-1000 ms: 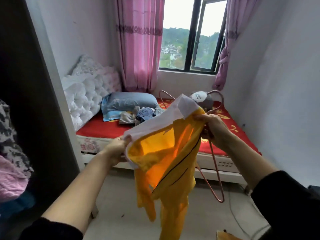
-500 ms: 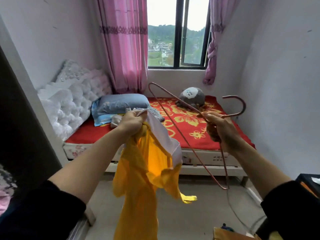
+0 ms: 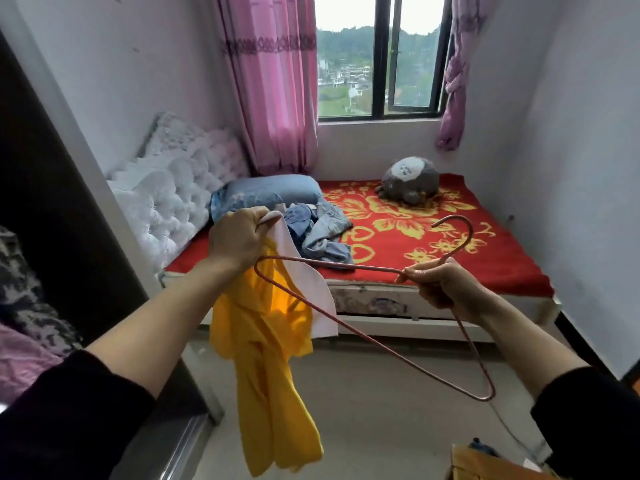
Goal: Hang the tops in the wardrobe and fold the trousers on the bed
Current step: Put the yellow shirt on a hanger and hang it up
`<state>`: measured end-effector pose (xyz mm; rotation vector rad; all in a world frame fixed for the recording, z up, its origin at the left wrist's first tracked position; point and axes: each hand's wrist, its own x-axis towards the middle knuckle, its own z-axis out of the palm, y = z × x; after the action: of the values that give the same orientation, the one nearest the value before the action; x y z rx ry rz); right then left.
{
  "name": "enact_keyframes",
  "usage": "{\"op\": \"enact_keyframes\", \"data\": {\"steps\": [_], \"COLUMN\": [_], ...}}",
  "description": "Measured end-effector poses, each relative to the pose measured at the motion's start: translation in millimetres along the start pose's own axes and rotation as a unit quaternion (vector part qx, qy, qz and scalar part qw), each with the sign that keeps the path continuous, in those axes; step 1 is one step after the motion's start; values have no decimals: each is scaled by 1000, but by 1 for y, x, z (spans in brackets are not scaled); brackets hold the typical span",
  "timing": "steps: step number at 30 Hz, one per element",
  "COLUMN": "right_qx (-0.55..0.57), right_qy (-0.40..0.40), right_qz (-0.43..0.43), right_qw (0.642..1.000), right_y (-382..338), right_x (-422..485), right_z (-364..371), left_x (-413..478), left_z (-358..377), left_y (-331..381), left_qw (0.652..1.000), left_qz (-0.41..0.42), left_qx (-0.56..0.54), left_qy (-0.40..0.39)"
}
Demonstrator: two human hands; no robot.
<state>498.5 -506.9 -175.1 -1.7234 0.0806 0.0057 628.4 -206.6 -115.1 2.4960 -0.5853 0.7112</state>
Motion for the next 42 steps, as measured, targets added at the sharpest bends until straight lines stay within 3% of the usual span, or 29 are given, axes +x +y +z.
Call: {"op": "enact_keyframes", "data": {"steps": [6, 12, 14, 19, 21, 23, 25, 28, 31, 34, 36, 37, 39, 42], "right_qx": [-83, -178, -161, -42, -30, -37, -36, -44, -95, -244, -262, -257, -262, -309], "right_qy": [21, -35, -46, 21, 39, 43, 43, 48, 60, 182, 255, 255, 218, 146], "right_qz": [-76, -106, -105, -111, -121, -127, -134, -158, -192, -249, -287, -295, -243, -3], "right_qw": [993, 978, 980, 993, 991, 990, 989, 985, 975, 919, 885, 884, 908, 940], "right_y": [-24, -30, -36, -47, -48, -50, -50, -49, -44, -27, -13, -6, 10, 41], "right_x": [17, 34, 37, 37, 36, 34, 35, 40, 45, 47, 40, 36, 33, 46], "right_z": [54, 107, 114, 111, 107, 104, 105, 109, 105, 100, 101, 103, 107, 114], "left_x": [-4, -4, -3, -8, -10, -13, -18, -24, -22, -20, -20, -20, -19, -19], "left_z": [-5, -3, 0, -6, -11, -13, -7, -1, 1, 4, 4, 2, -2, -12], "left_y": [5, 25, 29, 30, 26, 19, 16, 21, 25, 18, 12, 10, 9, 13], "left_qw": [999, 983, 966, 910, 920, 948, 951, 948, 956, 971, 978, 979, 980, 977], "left_qz": [21, -26, -62, -92, -57, -1, 38, 71, 76, 27, -11, -33, -75, -113], "left_qx": [-13, -170, -227, -328, -284, -114, 6, -97, -118, -125, -129, -133, -146, -174], "left_qy": [-28, -73, -106, -236, -264, -297, -307, -296, -256, -202, -166, -149, -108, -55]}}
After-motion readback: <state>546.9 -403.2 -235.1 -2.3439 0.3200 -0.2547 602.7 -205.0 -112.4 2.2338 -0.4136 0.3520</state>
